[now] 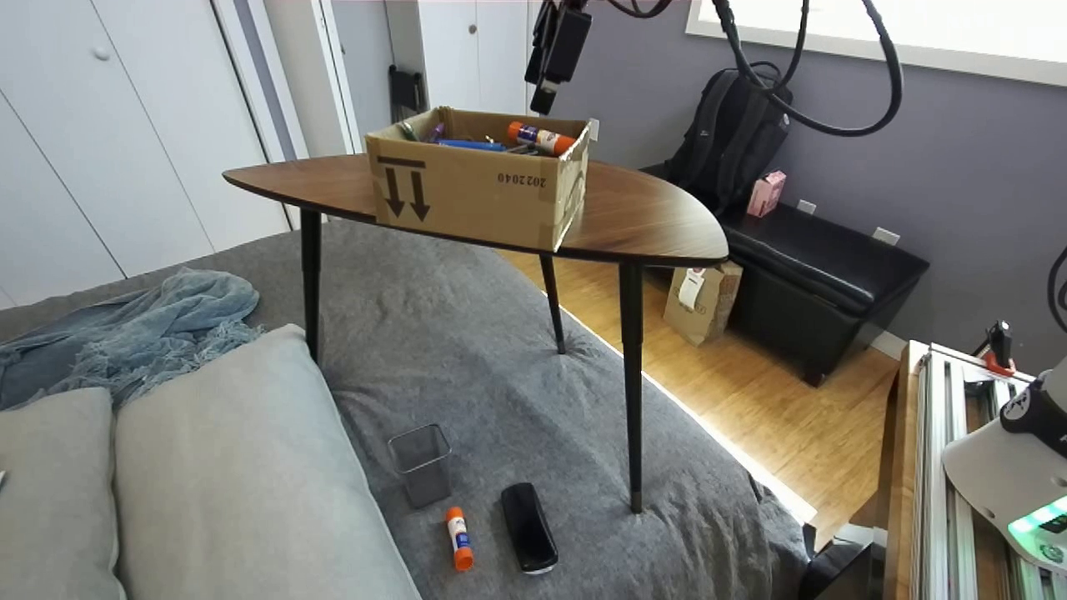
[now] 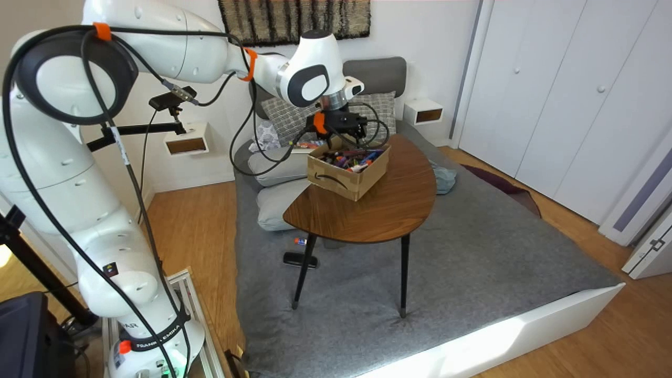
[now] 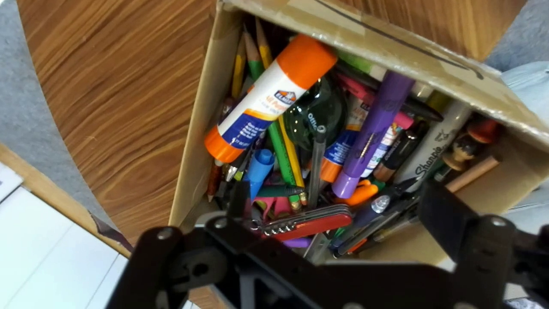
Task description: Pick up the clear black pen from the cardboard box and put it on the table
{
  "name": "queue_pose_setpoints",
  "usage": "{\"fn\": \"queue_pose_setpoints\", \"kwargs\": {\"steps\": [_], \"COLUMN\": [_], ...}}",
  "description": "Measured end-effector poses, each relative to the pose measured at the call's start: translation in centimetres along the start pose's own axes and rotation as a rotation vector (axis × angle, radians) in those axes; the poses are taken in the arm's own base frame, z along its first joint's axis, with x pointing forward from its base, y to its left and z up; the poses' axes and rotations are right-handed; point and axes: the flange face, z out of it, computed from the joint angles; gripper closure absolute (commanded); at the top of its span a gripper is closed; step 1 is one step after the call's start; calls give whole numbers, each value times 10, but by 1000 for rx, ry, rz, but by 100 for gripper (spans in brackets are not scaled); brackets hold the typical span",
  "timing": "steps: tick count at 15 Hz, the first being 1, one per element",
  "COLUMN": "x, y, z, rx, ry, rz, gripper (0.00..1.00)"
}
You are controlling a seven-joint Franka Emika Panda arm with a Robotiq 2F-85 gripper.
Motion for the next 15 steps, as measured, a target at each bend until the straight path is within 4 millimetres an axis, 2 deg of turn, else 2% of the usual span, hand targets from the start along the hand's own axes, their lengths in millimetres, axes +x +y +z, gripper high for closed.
{"fn": "queue_pose_setpoints", "kwargs": {"steps": [1, 2, 3, 11, 12, 14, 15], "x": [1, 2, 3, 6, 6, 6, 6], "y": [1, 1, 1, -5, -5, -5, -4], "z": [5, 10, 14, 35, 37, 41, 43], "rx": [-3, -4, -4, 12, 14, 16, 17], "ry": [6, 10, 11, -1, -3, -5, -5], "rz": [-14, -26, -37, -76, -81, -89, -93], "gripper": [30, 31, 36, 93, 93, 100, 100]}}
